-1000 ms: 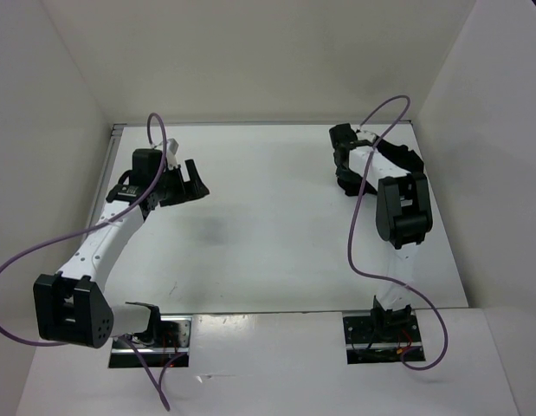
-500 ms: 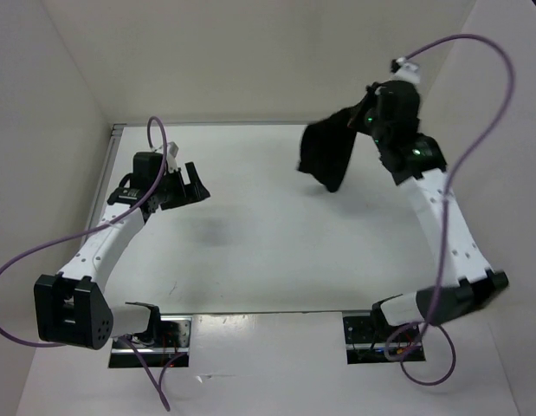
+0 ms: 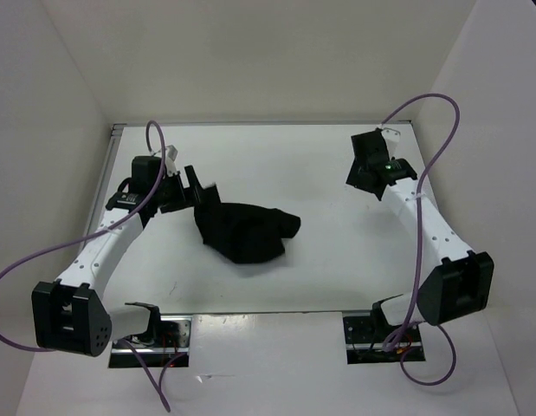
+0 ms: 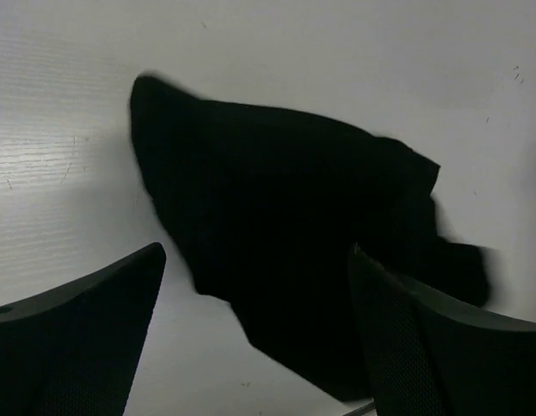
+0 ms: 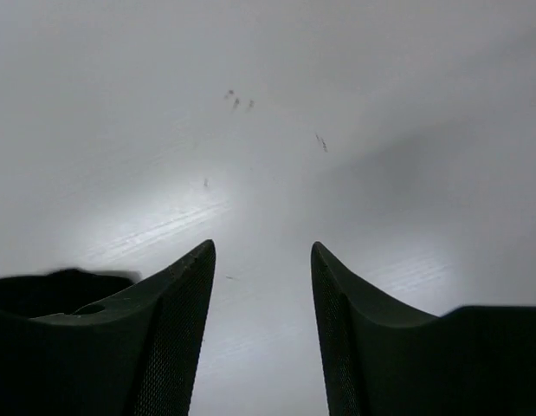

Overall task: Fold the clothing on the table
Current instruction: Move the skirt to the center of the board, then flatten the skirt out

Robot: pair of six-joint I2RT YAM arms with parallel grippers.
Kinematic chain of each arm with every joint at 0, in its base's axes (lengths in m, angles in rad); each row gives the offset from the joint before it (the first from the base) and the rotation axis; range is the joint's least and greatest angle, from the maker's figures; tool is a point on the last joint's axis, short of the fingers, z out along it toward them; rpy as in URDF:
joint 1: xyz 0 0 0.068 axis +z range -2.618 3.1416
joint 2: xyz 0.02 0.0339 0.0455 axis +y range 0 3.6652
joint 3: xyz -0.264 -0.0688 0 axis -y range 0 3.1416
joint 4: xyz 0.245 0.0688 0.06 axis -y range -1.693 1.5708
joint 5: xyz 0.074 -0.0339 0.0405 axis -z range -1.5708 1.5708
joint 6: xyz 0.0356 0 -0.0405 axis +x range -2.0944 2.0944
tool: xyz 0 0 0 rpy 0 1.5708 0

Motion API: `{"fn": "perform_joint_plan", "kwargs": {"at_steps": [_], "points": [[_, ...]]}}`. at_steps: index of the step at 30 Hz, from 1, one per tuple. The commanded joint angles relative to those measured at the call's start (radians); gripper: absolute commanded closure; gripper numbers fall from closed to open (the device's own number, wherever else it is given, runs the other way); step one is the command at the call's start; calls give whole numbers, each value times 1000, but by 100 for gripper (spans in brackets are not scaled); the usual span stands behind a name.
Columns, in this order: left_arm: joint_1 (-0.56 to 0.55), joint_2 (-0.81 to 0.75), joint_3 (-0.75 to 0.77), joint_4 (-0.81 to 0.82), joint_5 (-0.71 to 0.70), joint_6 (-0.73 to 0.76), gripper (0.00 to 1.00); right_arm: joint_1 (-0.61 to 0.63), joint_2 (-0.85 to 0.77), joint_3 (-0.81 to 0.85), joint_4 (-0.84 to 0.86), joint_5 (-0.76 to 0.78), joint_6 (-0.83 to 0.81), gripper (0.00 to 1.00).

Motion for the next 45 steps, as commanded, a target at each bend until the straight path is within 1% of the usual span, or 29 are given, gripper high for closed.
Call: {"fn": "perform_joint_plan", "kwargs": {"at_steps": [1,4,5,6,8,9,10,11,12,13,14,15,17,18,19,20,21,23,25,26,27,28,29,34,42,45], "points": [[-5,-29,-10,19,31,-25,8,-11,-65,33,-26,34,32,46],[-5,-29,-10,19,31,-25,9,-11,-38,14,19,-68,19,49],[-5,-29,-10,19,18,-25,9,-11,-26,14,29,-138,9,49],[-5,-29,-1,7,17,-25,10,-11,-12,14,39,-172,9,50],[-5,-29,12,-4,7,-25,17,2,22,4,62,-235,-4,51],[-14,-29,12,-15,7,-12,21,14,63,-6,63,-299,-25,51],[-14,-29,21,-15,7,-3,29,23,88,-6,76,-332,-25,51],[-28,-19,21,-29,7,-3,40,38,112,-15,90,-364,-37,52],[-50,-4,21,-44,7,-3,75,47,167,-15,90,-399,-50,53],[-64,17,21,-61,7,-3,87,69,195,-15,110,-462,-50,57],[-81,31,21,-72,-31,-14,97,83,220,-15,119,-487,-50,57],[-113,43,21,-81,-48,-24,100,97,265,-15,128,-534,-59,58],[-147,74,21,-92,-71,-63,100,139,301,-24,150,-571,-59,58],[-181,83,21,-92,-82,-78,100,153,333,-24,165,-591,-71,58],[-199,83,30,-92,-94,-90,98,166,346,-24,165,-644,-71,58],[-216,99,30,-92,-95,-118,80,192,356,-24,165,-674,-85,58],[-247,109,30,-92,-95,-127,74,204,367,-15,165,-707,-99,58],[-268,120,30,-92,-105,-149,53,251,386,-3,144,-738,-129,58],[-281,131,42,-92,-119,-149,44,285,386,-3,97,-725,-155,58],[-281,131,42,-101,-133,-149,42,311,386,-3,69,-725,-156,58],[-281,142,56,-101,-142,-149,41,321,375,-15,60,-725,-169,58],[-281,152,71,-116,-157,-149,38,321,375,-24,60,-740,-169,58],[-281,152,72,-127,-157,-135,38,334,349,-33,60,-752,-179,58],[-281,162,93,-136,-157,-114,38,357,337,-79,26,-832,-188,56],[-281,171,93,-136,-147,-114,38,376,294,-115,-11,-832,-179,55],[-281,171,93,-145,-147,-114,38,394,294,-115,-11,-860,-170,55]]}}
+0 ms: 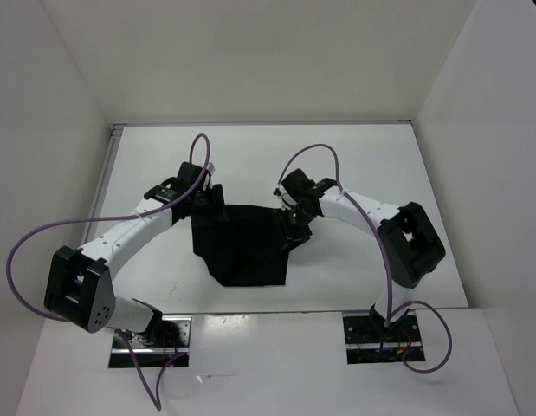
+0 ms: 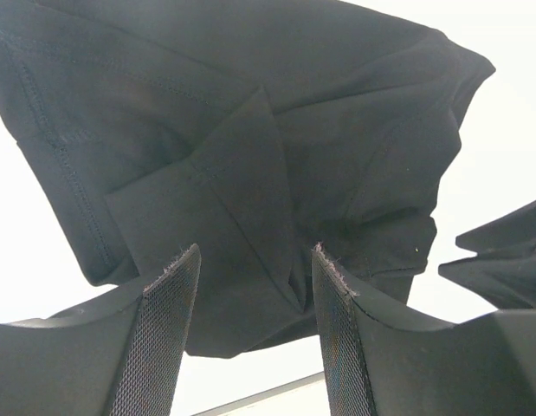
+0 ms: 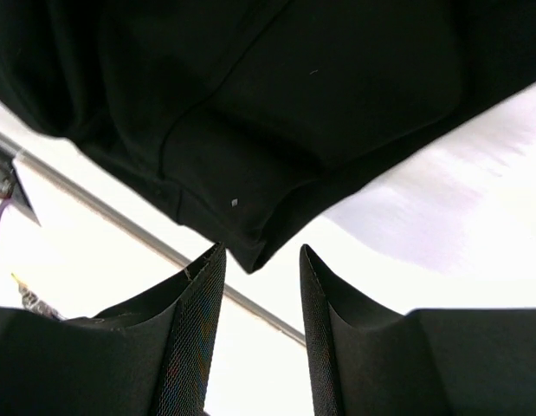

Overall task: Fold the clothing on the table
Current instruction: Flatten the skirt out

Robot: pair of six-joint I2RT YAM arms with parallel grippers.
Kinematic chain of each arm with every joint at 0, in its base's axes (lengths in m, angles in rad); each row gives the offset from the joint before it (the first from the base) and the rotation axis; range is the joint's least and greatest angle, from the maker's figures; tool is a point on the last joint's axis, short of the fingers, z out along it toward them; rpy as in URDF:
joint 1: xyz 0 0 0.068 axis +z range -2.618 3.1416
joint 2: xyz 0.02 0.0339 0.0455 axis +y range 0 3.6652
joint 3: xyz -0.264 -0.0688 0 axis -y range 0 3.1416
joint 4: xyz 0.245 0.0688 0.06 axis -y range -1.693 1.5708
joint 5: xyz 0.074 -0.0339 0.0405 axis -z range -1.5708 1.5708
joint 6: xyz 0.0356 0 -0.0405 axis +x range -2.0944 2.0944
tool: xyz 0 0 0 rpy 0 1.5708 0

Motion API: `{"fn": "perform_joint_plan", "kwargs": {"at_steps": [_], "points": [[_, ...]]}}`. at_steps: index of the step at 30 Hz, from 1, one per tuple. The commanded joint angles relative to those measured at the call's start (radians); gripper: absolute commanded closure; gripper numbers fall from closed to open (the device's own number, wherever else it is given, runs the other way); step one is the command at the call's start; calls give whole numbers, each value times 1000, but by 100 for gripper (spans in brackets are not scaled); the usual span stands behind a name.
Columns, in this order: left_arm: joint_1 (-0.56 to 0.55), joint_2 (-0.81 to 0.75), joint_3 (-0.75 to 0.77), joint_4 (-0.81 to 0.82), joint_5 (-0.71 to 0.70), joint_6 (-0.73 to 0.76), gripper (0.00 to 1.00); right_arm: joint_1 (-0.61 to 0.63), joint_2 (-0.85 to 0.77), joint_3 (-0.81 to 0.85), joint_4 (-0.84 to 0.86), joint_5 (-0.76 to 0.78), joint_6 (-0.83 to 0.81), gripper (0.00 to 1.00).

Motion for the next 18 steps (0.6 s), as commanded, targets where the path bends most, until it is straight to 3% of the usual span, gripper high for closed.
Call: {"fn": "perform_joint_plan", "kwargs": {"at_steps": [1,12,18], "points": [[-3,5,34,-10,-2,12,38,28,-48,-16,-13,-63,-2,55],[-3,5,34,-10,-2,12,38,28,10,-59,116,-135,7,55],[-3,5,34,-10,-2,12,38,37,59,-50,176,-192,7,63]]}}
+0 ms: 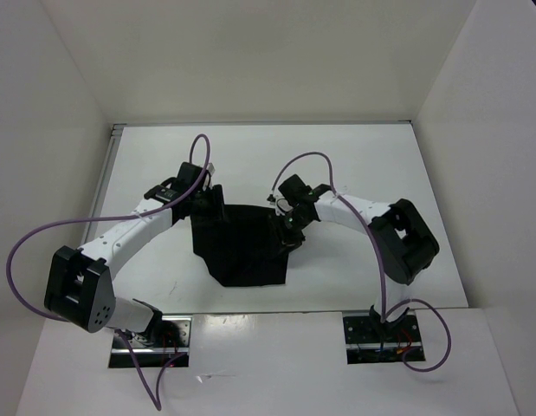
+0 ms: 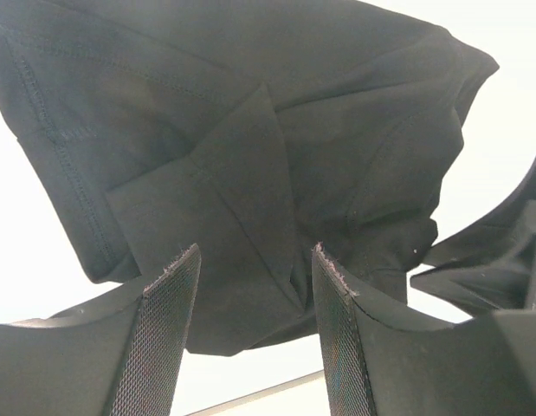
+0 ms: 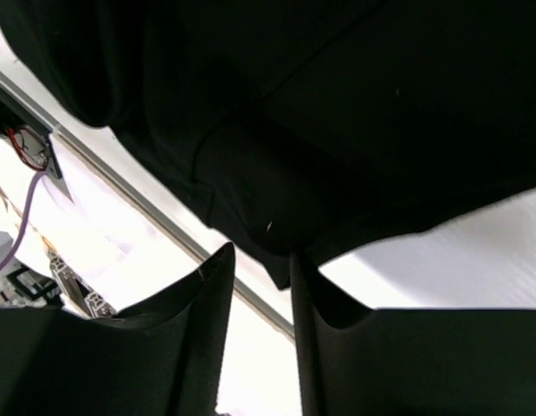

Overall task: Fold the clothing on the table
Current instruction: Flatten the skirt out

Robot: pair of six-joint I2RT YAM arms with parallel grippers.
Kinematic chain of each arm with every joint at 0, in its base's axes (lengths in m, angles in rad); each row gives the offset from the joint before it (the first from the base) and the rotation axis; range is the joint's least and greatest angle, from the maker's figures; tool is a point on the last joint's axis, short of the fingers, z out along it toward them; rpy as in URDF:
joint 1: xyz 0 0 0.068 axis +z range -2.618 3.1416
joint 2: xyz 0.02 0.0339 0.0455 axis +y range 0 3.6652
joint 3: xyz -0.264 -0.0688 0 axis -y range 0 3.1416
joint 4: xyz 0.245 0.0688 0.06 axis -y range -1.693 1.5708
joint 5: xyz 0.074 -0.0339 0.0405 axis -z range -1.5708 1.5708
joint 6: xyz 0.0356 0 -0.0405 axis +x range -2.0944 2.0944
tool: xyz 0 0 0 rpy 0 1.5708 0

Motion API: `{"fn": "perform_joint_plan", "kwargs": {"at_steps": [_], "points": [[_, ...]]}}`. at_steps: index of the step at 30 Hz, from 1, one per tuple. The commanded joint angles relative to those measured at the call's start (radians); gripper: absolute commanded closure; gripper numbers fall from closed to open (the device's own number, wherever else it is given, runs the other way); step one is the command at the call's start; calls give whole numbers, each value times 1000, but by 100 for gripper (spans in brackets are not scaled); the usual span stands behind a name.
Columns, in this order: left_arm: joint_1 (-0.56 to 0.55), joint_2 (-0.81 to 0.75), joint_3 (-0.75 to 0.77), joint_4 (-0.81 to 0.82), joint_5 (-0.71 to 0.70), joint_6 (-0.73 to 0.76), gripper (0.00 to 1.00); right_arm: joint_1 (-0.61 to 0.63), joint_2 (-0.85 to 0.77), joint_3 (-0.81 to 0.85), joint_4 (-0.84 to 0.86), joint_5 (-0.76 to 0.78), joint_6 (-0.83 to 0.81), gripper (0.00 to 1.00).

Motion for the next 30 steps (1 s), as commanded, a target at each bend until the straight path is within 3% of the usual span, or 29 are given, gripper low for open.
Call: {"fn": "perform_joint_plan", "kwargs": {"at_steps": [1,8,15,22,24,30], "points": [[-3,4,34,-4,-2,12,38,17,35,12,79,-49,3,69],[-3,4,34,-4,-12,12,37,26,26,21,70,-29,3,100],[-3,4,44,-4,-21,12,37,35,-115,194,-77,89,-9,100],[21,-5,82,-4,-62,21,37,35,-169,596,-218,343,-54,100],[41,-17,82,8,-49,30,37,5,-146,687,-232,441,-66,100],[63,-30,116,32,-39,50,35,-195,-34,837,-186,530,-25,100]]}}
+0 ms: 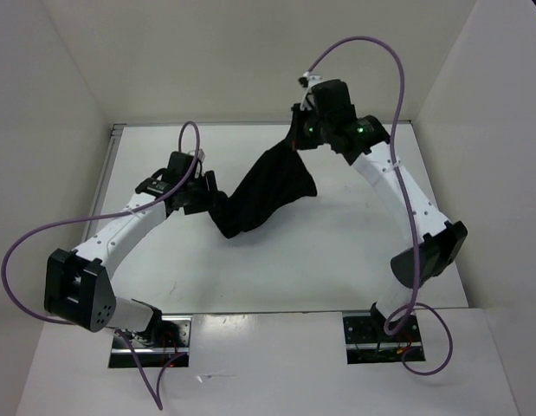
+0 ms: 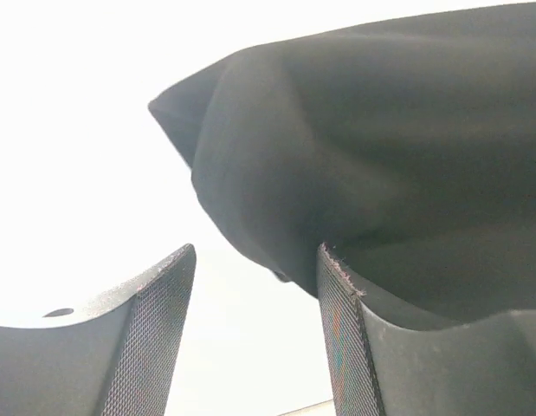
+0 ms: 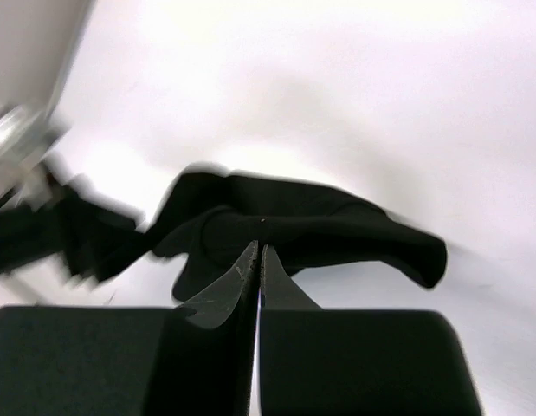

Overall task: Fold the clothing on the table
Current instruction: Flatten the skirt out

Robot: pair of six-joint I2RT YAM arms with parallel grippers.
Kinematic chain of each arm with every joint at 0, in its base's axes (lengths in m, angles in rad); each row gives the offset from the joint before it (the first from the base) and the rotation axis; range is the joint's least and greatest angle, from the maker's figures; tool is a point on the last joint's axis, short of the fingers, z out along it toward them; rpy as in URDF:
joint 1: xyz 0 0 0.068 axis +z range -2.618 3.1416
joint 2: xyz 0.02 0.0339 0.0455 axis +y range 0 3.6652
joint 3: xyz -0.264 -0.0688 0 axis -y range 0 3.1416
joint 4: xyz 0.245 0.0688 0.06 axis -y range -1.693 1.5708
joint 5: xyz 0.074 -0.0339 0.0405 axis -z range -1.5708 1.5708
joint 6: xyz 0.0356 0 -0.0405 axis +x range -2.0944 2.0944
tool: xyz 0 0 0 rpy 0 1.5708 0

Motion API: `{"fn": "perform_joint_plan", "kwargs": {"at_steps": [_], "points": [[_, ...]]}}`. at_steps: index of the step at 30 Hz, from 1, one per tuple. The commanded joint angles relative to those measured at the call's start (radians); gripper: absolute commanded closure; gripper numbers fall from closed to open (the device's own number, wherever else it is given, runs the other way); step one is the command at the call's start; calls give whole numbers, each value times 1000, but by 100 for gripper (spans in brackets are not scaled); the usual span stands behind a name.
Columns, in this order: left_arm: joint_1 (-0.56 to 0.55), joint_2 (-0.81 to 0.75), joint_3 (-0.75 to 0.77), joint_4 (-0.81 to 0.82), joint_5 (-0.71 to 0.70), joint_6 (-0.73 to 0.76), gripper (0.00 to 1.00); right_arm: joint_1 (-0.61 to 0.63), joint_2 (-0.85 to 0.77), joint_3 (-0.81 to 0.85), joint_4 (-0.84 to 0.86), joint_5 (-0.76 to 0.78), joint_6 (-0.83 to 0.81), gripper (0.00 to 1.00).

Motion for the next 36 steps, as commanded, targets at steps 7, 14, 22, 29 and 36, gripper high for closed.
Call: {"fn": "perform_joint_plan", "kwargs": {"at_steps": [7,14,22,29,36], "points": [[6,-49,65,18,-20,48,35,-236,159,328,19,250,80,100],[15,-78,44,18,-29,48,35,-109,240,660,-125,439,71,100],[24,-78,2,38,-18,48,33,117,99,140,-95,560,121,100],[24,-87,-18,28,-18,66,33,266,-59,-370,-205,338,270,100],[34,-78,-50,47,83,66,33,301,-200,-451,-264,308,378,62]]}}
